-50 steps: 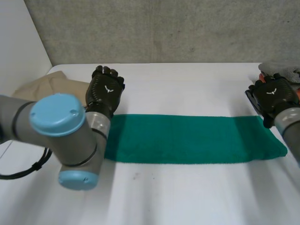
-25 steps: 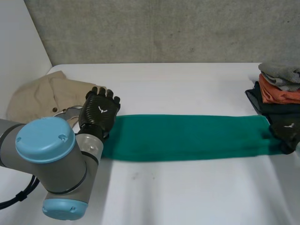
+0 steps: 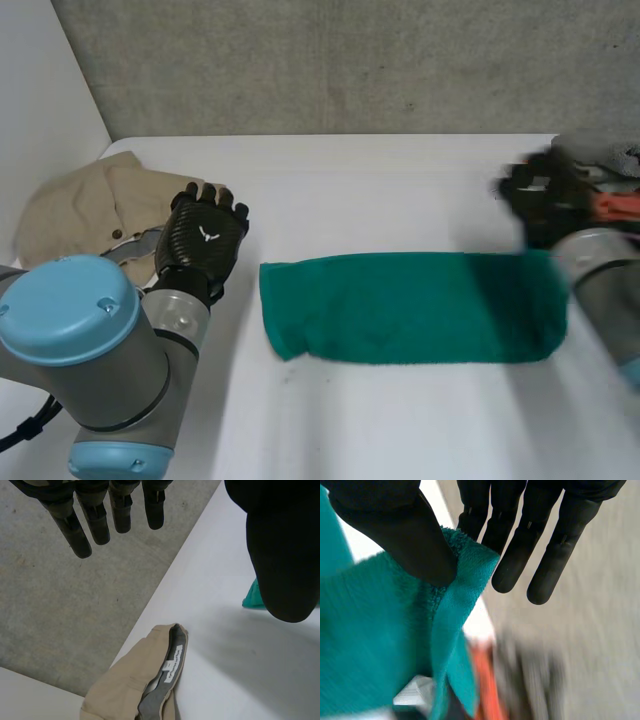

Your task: Fold the laundry.

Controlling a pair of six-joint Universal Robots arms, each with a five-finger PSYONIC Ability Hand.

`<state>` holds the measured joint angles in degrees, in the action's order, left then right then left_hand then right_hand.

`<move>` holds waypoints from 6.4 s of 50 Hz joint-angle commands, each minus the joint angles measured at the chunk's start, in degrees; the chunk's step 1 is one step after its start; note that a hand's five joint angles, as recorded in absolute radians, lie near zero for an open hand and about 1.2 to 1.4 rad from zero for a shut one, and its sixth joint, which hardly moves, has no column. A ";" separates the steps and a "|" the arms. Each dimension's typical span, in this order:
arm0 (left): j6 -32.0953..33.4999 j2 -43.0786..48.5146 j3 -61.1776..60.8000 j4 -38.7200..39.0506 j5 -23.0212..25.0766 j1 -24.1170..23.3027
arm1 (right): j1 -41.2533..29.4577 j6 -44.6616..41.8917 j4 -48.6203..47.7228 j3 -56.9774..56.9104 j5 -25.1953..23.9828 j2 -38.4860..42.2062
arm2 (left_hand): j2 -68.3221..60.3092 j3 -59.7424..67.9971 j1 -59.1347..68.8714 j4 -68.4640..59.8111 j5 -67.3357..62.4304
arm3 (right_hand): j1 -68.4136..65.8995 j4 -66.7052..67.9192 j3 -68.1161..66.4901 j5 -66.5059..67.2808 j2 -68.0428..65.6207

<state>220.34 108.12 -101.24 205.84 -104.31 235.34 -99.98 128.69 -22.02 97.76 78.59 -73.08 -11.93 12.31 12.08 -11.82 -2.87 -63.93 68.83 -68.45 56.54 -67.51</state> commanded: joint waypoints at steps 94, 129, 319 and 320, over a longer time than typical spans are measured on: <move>-19.07 -6.61 2.62 -12.31 -3.97 -3.84 | 1.45 25.91 9.98 10.26 -8.46 5.14 | -0.47 0.09 0.32 -0.58 0.46 | 2.13 -7.02 6.64 -4.74 5.70; -19.25 -8.81 1.74 -11.69 -3.18 -1.03 | -38.80 23.88 2.87 -8.91 0.42 14.56 | -0.13 -0.25 -0.02 -0.24 0.80 | 53.93 -58.83 58.45 -56.54 57.51; -29.88 -9.33 15.54 -19.69 26.70 -8.94 | 44.70 18.62 7.97 -35.97 10.68 15.43 | 0.21 -0.59 -0.35 0.10 1.14 | 53.93 -58.83 58.45 -56.54 57.51; -29.88 -9.68 15.54 -19.60 26.70 -8.94 | 44.26 18.79 7.35 -36.24 11.84 14.99 | 0.21 -0.59 -0.35 0.10 1.14 | 53.93 -58.83 58.45 -56.54 57.51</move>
<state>190.51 100.15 -85.35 186.16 -77.89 226.43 -55.38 156.59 -13.86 65.76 75.13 -55.94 -12.85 13.20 11.88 -12.76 -2.92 -13.51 12.73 -12.53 28.18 -12.52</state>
